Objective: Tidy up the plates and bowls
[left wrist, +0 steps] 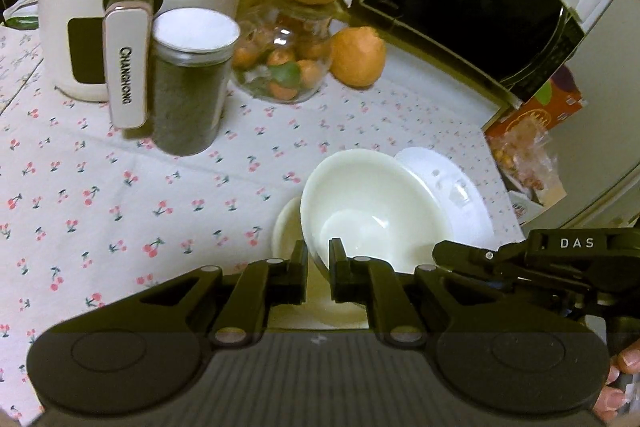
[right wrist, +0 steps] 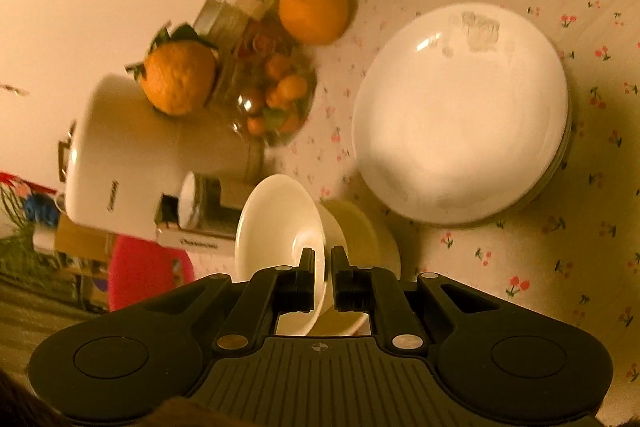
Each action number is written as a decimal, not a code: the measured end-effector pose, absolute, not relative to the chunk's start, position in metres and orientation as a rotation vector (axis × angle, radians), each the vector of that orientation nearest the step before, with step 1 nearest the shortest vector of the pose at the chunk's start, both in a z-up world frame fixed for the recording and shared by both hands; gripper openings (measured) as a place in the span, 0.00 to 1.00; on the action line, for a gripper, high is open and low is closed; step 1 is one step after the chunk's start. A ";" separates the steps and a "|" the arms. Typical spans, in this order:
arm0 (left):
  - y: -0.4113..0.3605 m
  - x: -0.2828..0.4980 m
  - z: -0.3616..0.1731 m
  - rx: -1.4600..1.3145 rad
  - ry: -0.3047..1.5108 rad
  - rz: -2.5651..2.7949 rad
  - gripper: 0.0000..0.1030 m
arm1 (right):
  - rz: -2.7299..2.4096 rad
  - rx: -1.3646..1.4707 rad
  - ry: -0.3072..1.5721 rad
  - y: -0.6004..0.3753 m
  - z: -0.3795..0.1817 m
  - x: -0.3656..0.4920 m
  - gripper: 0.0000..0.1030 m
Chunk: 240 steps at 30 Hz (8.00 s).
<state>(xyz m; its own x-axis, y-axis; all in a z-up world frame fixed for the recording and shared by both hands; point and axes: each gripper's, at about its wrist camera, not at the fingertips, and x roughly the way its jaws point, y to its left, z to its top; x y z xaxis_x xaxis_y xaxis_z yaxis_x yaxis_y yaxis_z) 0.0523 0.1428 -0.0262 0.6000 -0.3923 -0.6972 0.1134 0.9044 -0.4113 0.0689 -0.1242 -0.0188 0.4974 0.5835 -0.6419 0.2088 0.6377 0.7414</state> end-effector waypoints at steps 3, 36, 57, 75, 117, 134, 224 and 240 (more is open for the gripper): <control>0.144 0.054 -0.029 -0.331 0.896 -0.294 0.09 | 0.260 0.873 1.085 -0.120 -0.025 0.069 0.11; 0.129 0.057 -0.043 -0.163 0.947 -0.283 0.16 | 0.257 0.856 1.134 -0.122 -0.040 0.071 0.11; 0.123 0.050 -0.046 0.036 0.861 -0.346 0.77 | 0.286 0.737 1.109 -0.130 -0.031 0.068 0.65; 0.123 0.035 -0.059 0.119 0.731 -0.609 0.96 | 0.268 0.860 1.112 -0.133 -0.045 0.064 0.70; 0.104 0.059 -0.075 0.096 0.801 -0.668 0.96 | 0.155 0.732 1.131 -0.093 -0.064 0.078 0.23; 0.104 0.052 -0.055 0.129 0.742 -0.660 0.96 | 0.224 0.699 1.123 -0.096 -0.045 0.083 0.23; -0.025 0.109 -0.059 0.145 0.722 -0.707 0.95 | 0.076 0.882 1.081 -0.235 -0.055 0.127 0.26; -0.014 0.095 -0.050 0.180 0.711 -0.713 0.97 | 0.122 0.903 1.036 -0.244 -0.039 0.115 0.66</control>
<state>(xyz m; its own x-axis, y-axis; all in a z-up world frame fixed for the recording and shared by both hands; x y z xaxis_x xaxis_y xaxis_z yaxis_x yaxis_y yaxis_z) 0.0950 -0.0137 -0.0501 0.5357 -0.5368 -0.6518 0.6540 0.7521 -0.0818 0.1153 -0.2443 -0.0385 0.5366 0.4848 -0.6906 0.3117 0.6467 0.6962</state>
